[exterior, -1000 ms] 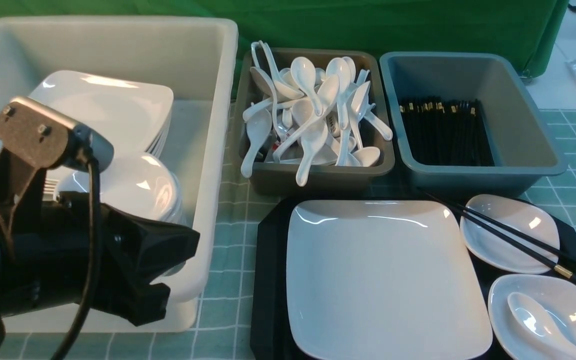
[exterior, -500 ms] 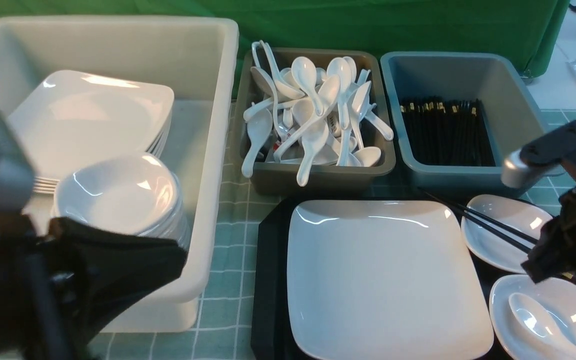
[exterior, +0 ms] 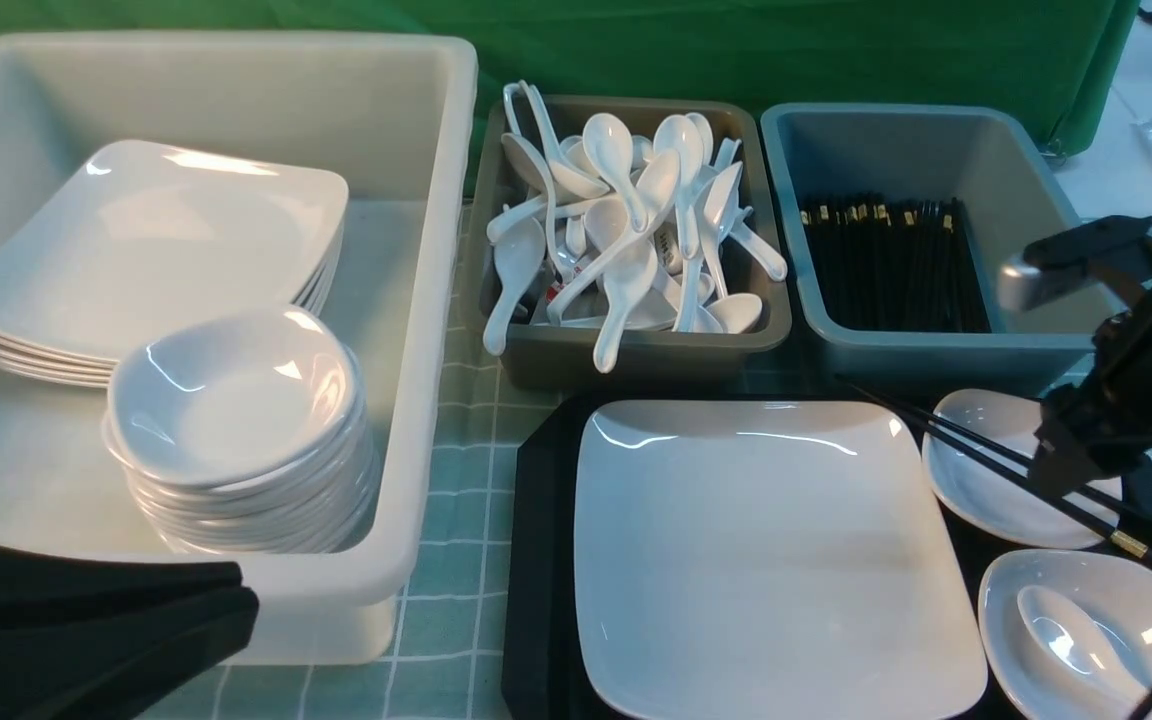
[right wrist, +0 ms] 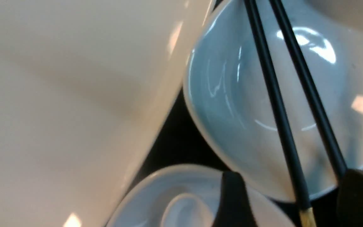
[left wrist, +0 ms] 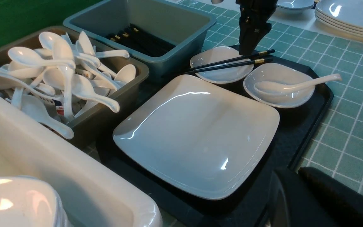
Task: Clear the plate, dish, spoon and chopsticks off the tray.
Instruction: Use the right arm to grab a pair of chopsticks from the plate, then use the right arm to put the chopsticks into the small storage box on the right
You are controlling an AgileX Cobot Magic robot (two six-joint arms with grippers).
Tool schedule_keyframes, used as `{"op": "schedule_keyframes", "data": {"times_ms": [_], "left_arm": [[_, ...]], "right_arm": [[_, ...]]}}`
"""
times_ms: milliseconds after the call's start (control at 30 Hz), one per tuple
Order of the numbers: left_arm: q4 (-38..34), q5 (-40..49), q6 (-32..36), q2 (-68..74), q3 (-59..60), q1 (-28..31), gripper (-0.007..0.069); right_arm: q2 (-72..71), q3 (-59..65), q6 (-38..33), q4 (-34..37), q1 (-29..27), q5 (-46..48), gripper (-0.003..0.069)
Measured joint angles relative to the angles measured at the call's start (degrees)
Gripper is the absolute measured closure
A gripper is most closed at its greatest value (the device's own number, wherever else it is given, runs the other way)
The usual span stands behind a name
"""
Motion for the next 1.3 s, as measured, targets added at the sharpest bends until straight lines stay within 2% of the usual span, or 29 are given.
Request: {"op": "schedule_keyframes", "data": {"times_ms": [167,633,733,867,967,1167,1300], "left_arm": [[0.05,-0.07,0.0,0.0,0.0,0.0,0.0608],[0.05,-0.07,0.0,0.0,0.0,0.0,0.0608],[0.05,-0.07,0.0,0.0,0.0,0.0,0.0608],[0.05,-0.07,0.0,0.0,0.0,0.0,0.0608],[0.05,-0.07,0.0,0.0,0.0,0.0,0.0608],[0.05,-0.07,0.0,0.0,0.0,0.0,0.0608],[0.05,-0.07,0.0,0.0,0.0,0.0,0.0608]], "right_arm": [[6.79,-4.7,-1.69,-0.25,0.0,-0.64,0.0145],[13.13,-6.87,-4.92,-0.88,0.0,-1.51,0.0159],[13.54,-6.87,-5.21,-0.88,0.0,-1.45,0.024],[13.54,-6.87,-6.67,-0.88,0.0,-0.69,0.044],[13.49,-6.87,-10.58,-0.93,0.06,3.03,0.0519],[11.75,-6.87,-14.22,-1.33,0.73,5.09,0.0523],[7.66,-6.98,-19.75,-1.34,3.94,9.53,0.0523]]}}
